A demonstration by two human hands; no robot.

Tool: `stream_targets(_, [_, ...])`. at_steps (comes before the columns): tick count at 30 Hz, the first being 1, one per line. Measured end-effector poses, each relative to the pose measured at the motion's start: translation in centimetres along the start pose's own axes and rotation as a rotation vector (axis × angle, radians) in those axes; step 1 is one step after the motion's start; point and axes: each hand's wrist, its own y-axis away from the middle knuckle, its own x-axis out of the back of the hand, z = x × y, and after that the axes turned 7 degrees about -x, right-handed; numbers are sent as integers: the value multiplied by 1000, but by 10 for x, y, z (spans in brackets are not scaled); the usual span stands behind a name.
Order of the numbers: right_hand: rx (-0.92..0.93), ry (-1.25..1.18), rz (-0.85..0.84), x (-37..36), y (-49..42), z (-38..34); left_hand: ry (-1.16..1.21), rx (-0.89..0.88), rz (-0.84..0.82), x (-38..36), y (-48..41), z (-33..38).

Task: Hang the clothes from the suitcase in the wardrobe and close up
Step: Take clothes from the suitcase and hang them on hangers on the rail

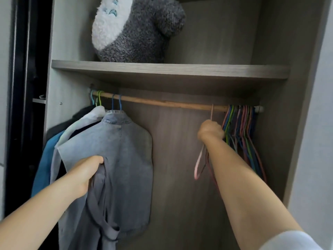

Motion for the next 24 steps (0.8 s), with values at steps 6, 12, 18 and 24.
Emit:
stream_targets(6, [-53,-418,20,-4,8,-21,-103,-17,2,20,-3,-3])
stream_targets(12, [-83,-1025,-195,-70,74,-27,-168,-28,49,41,-5,-7])
stream_targets(18, [-282,-995,-540,-121,134,-27,-296,-31,38,64,10,-17])
stream_targets(24, [-165,-1578,-914,-74,172,-44,-353,-7,67,84,32,-26])
